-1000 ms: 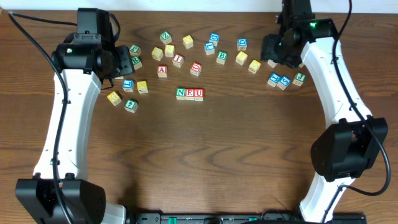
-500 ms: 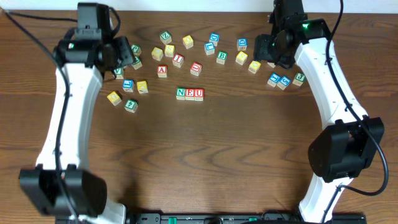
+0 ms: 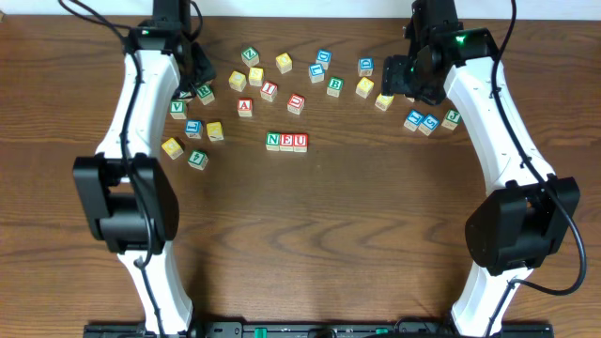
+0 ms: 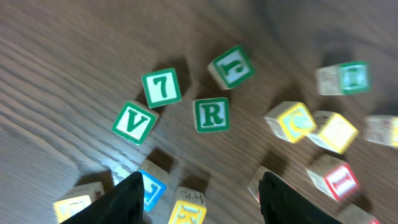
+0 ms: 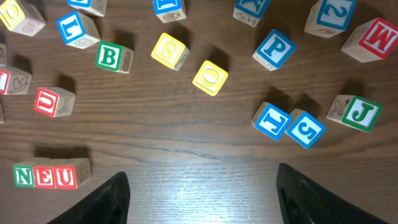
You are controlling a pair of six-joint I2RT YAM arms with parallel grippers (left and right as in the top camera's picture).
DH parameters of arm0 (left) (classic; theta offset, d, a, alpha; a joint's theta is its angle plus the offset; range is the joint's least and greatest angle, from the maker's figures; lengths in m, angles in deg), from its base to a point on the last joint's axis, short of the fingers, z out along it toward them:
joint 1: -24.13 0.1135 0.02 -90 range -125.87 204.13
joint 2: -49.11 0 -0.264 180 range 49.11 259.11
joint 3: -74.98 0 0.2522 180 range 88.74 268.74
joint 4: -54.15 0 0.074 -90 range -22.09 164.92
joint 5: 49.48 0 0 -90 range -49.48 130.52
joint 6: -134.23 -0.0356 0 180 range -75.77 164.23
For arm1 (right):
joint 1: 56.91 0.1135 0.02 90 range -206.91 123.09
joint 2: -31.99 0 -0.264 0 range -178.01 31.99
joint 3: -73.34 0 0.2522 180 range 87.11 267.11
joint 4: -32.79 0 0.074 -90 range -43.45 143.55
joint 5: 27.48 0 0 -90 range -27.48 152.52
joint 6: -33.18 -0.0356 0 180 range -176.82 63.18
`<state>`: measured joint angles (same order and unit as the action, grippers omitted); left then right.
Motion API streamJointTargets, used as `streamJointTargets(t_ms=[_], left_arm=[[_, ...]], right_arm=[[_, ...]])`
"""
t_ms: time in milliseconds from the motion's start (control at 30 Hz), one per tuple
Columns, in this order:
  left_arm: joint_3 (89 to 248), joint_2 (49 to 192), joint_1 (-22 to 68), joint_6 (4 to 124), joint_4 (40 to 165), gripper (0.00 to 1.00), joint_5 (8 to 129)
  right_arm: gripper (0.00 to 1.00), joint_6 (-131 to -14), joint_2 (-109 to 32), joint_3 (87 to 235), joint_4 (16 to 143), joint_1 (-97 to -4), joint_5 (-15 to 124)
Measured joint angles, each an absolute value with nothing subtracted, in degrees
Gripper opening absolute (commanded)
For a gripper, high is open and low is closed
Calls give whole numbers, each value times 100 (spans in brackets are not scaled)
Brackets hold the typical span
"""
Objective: Spell out NEURIPS
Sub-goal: 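Move the left gripper forward over the green R block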
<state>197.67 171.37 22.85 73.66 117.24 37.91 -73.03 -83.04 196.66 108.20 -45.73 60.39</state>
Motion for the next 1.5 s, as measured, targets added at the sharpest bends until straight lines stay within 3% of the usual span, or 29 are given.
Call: streamJointTargets(t_ms=[767,1500], left_arm=[[19771,18184,2285,7702,10869,57,3867],[19504,18226,2285,7399,10314,56,3837]], right_arm=[[70,-7287,-8304,19666,10859,-4573,6039],[70,-7263,-8304,19666,10901,-4573,6039]])
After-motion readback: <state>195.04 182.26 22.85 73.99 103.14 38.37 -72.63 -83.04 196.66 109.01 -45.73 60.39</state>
